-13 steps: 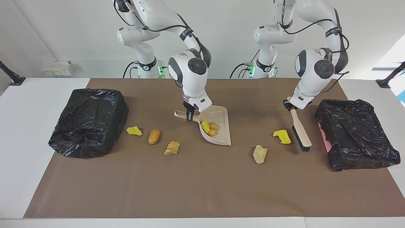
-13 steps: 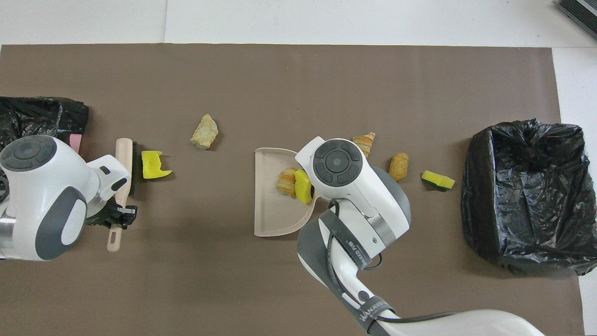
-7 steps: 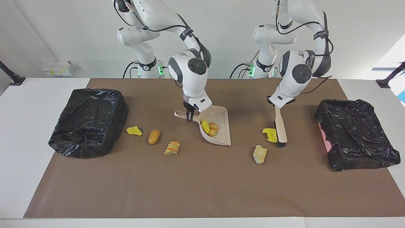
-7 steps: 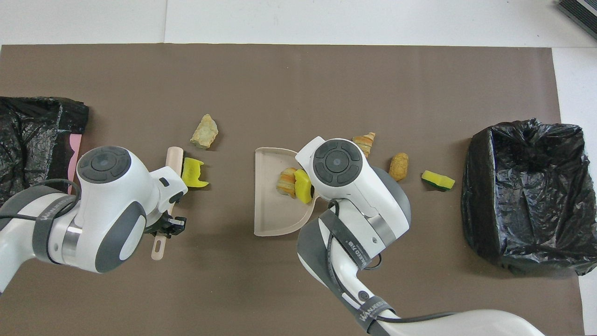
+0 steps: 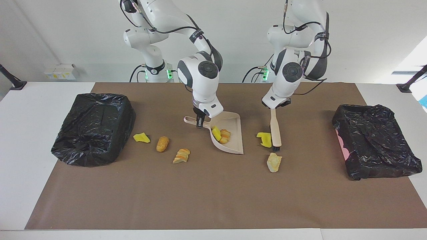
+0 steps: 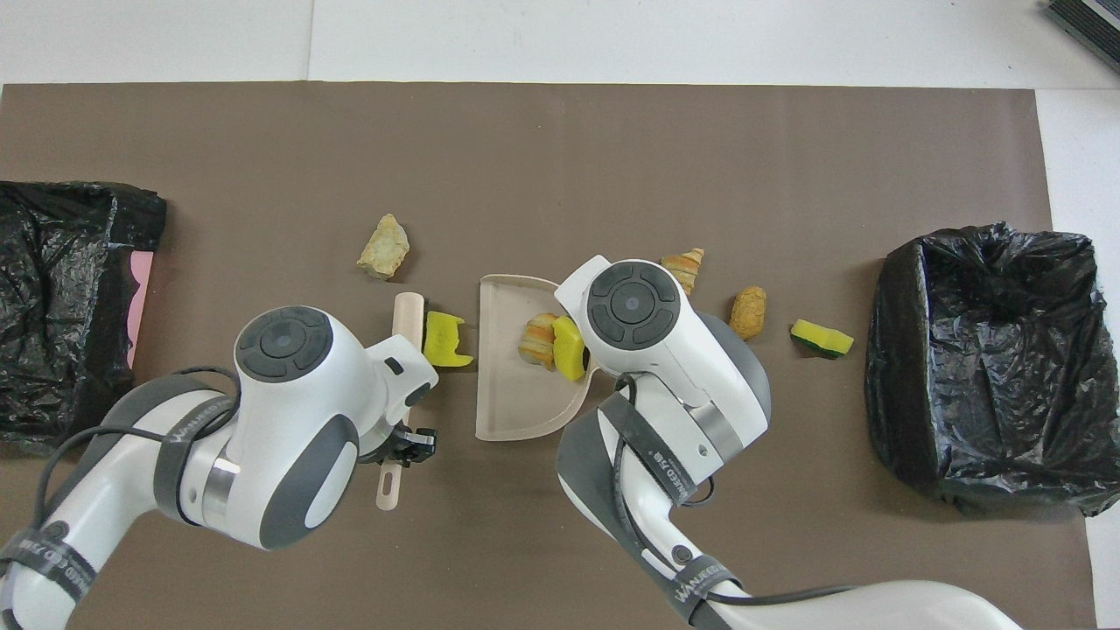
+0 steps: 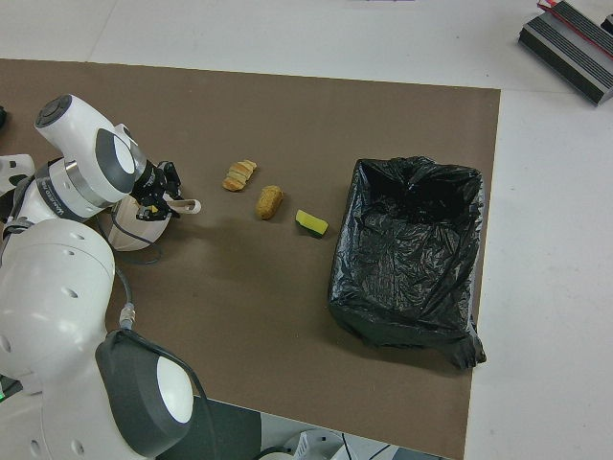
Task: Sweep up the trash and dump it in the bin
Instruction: 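Sweep the yellow sponge into the dustpan with the left gripper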
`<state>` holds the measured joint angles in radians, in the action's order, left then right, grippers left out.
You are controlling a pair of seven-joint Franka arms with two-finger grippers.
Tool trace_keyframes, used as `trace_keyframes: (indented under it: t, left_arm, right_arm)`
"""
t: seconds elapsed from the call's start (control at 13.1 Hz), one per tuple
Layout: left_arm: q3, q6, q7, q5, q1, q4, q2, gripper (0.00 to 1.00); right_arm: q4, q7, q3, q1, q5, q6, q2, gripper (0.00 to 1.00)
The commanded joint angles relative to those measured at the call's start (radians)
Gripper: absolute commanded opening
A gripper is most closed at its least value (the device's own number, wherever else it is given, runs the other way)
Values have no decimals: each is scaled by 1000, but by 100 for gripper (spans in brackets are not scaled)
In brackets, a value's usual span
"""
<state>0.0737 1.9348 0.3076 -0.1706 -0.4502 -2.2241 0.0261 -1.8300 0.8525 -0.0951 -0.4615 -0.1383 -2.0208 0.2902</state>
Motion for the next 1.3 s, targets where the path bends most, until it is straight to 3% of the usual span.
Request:
trace_keyframes:
  t: [0.0,0.38,0.61,0.84,1.07,1.22]
  left_arm:
    - [-15,81,62,-64,-122,-40,28,0]
    - [-18,43,62,-148,-164,24,25,0]
    - [-43,-66,57,-132,-104,72,64,0]
    - [-48,-77,59,-47,-67,72,80,0]
    - [-48,-57,12,77,13,112,34,0]
    - [-48,-63,-69,127,85,208,-75,0]
  right_arm:
    - [-2,-43,-5,6,-1,-18,6,0]
    - [-2,-43,-5,12,-1,-7,6,0]
    - [12,-44,-3,23,-1,47,-9,0]
    - [9,-174,-3,18,-1,66,-14,0]
    - [6,-214,-3,15,-1,71,-20,0]
    - [5,-213,-3,15,-1,71,-20,0]
